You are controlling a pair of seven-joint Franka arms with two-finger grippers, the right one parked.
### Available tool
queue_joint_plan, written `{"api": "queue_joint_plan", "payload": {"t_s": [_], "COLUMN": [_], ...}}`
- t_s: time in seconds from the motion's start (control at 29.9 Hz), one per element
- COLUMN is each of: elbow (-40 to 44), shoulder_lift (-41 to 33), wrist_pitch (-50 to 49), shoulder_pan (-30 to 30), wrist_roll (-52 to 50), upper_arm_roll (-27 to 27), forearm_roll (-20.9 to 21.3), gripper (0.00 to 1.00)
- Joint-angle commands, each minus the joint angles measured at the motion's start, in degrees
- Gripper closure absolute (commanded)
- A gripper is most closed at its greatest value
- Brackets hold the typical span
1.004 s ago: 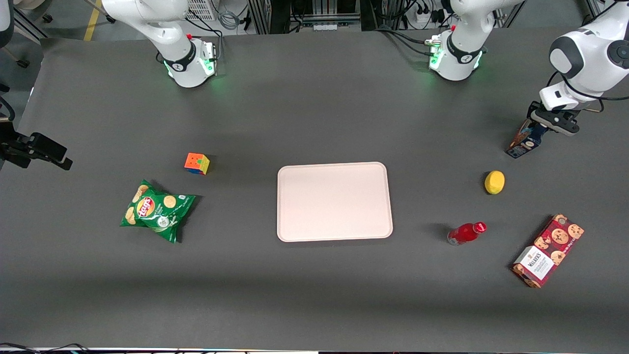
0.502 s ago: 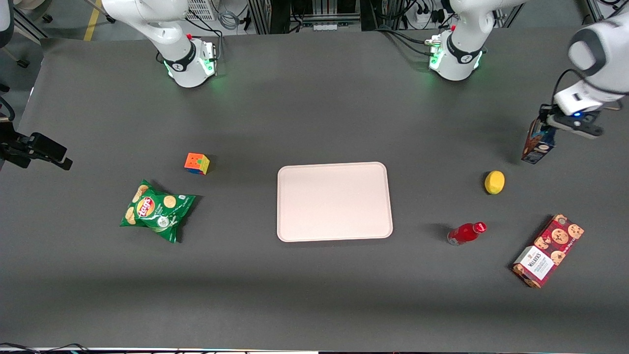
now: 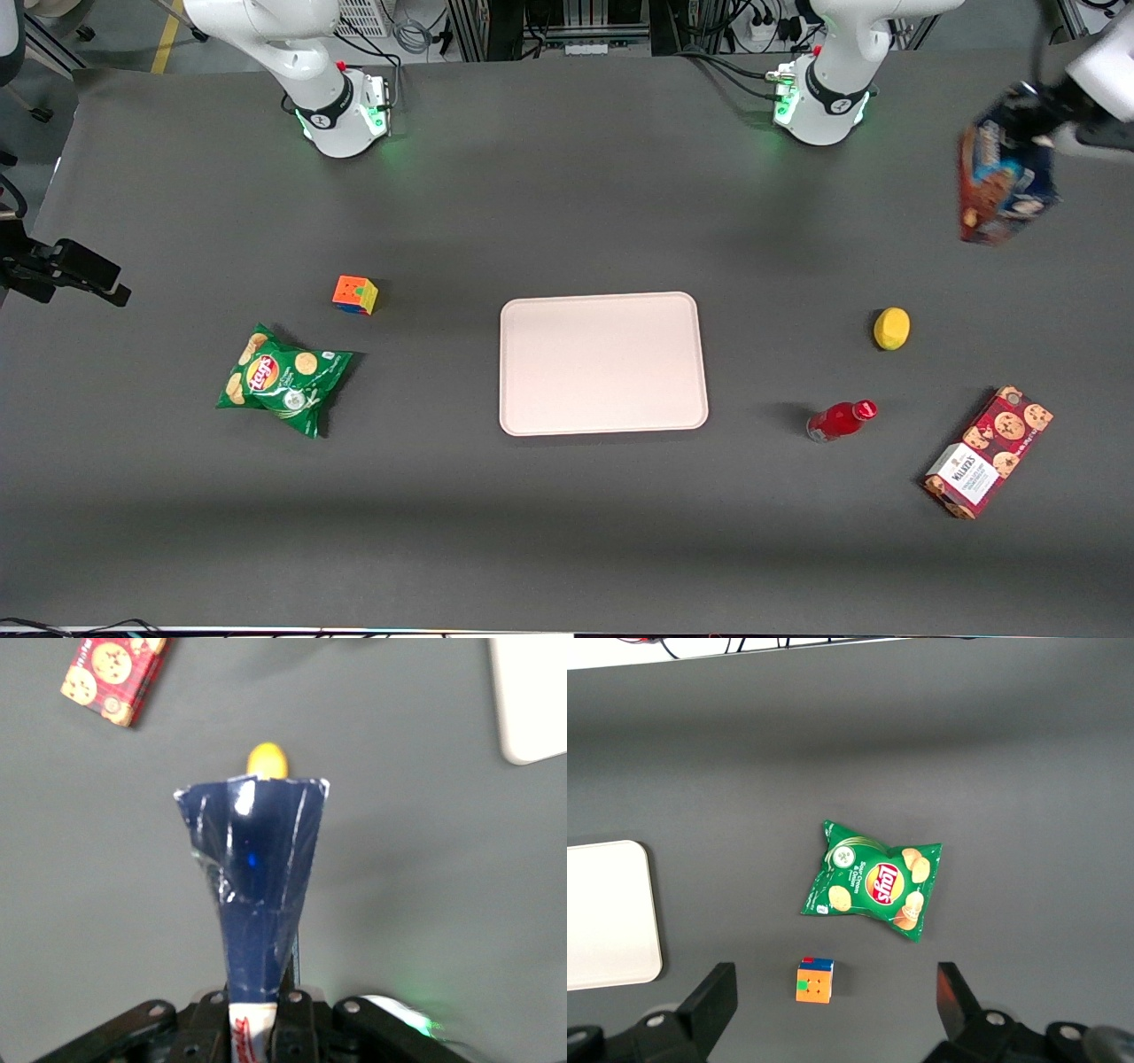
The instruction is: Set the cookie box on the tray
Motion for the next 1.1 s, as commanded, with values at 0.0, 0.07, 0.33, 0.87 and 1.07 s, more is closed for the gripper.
{"api": "queue_joint_plan", "payload": {"t_s": [0.0,0.07,0.33,0.87,1.07], "elbow": [3.52,3.17,-1.22,-2.11,-2.02], "shoulder_lift": [10.58,14.8,29.57,42.5,43.73], "wrist_pitch": [4.1,8.05,30.46,46.66,49.64], "shoulder_pan": [-0.01,-0.19,-7.39,-9.42,-9.42], "wrist_roll": [-10.79,-13.25,-22.92,-28.03,-28.38], "upper_arm_roll": [-7.28,-10.09,-12.83,-12.3,-12.13], "forearm_roll": [-3.2,-3.2,-0.22,13.32,14.55], "gripper": [1.0,1.0,1.0,1.0,0.0]}}
